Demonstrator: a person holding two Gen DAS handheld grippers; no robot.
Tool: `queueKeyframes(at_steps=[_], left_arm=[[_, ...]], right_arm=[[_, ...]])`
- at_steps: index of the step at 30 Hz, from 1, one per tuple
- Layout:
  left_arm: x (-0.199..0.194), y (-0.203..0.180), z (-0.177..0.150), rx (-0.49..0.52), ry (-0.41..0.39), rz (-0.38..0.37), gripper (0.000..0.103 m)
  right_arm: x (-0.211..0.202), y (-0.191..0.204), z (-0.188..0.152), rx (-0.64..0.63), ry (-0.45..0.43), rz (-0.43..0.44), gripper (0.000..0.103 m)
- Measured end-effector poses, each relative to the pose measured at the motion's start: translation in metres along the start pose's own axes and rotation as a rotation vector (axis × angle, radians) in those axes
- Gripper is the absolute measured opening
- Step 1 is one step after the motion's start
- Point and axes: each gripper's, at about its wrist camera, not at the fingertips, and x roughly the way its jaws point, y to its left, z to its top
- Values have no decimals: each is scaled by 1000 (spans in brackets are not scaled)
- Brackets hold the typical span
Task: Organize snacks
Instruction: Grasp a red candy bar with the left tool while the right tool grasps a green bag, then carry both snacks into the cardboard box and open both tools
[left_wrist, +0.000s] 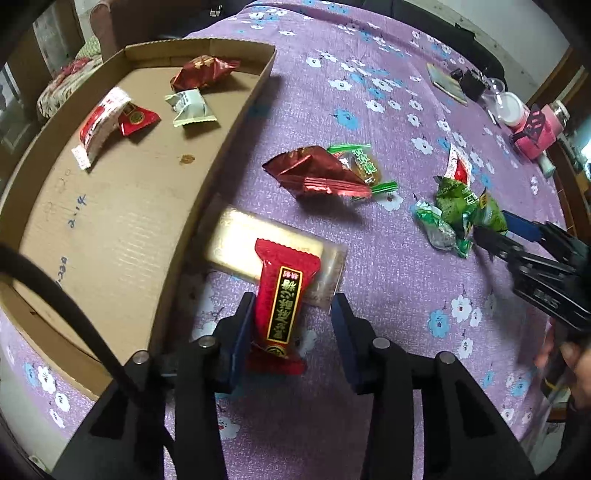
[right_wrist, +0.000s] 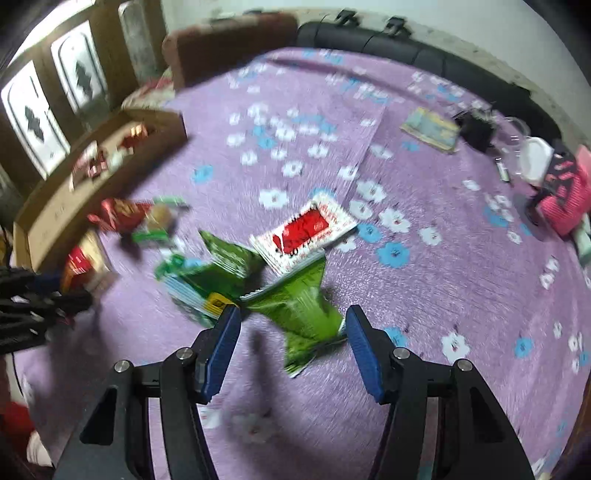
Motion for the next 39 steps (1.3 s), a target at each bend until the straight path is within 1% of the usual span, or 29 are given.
queueKeyframes(at_steps=[1,2,3,4,6,7,8,9,12,15,18,21,24,31,34,37,39], left_arm=[[0,3,0,-8,-2,-14,41],[-1,6,0,-14,-2,-25,40],[-1,8,0,-21,-4,-40,39],[-2,11,-1,-25,-9,-51,37],[-3,14,-2,-26,-17,-63,35],[-3,15,-3,-23,-21,-68,30],[-3,16,-3,-22,-23,-71,22],[-3,18,-4,-23,-25,-81,21],[-3,22,-4,-34,-26,-105,21],[-4,19,-6,-22,-20,-99,21],[-6,12,-12,2,-9,-101,21],[-11,4,-22,47,-7,-109,21],[-14,-3,-30,75,-4,-126,21],[-23,-11,-43,102,-18,-141,21],[-29,-11,-47,115,-41,-132,21],[-35,-10,-50,125,-59,-123,21],[-39,-8,-50,128,-64,-130,21]], right_arm=[[3,-2,2,-13,1,6,59],[6,-3,3,-20,7,11,54],[8,-3,4,-28,12,0,41],[11,-2,4,-47,25,-15,36],[11,2,4,-64,27,-26,34],[10,4,4,-68,25,-36,32],[8,5,3,-73,16,-44,30],[4,6,1,-70,2,-45,29],[-6,2,-8,-19,-9,-9,29],[-14,0,-18,11,-11,16,29],[-24,1,-31,45,-23,38,28],[-35,2,-45,82,-30,60,28],[-44,10,-56,82,-34,61,28],[-59,33,-85,123,-16,116,28],[-62,42,-86,135,-17,127,28],[-65,51,-80,133,-26,134,28],[-67,61,-73,122,-33,144,28]])
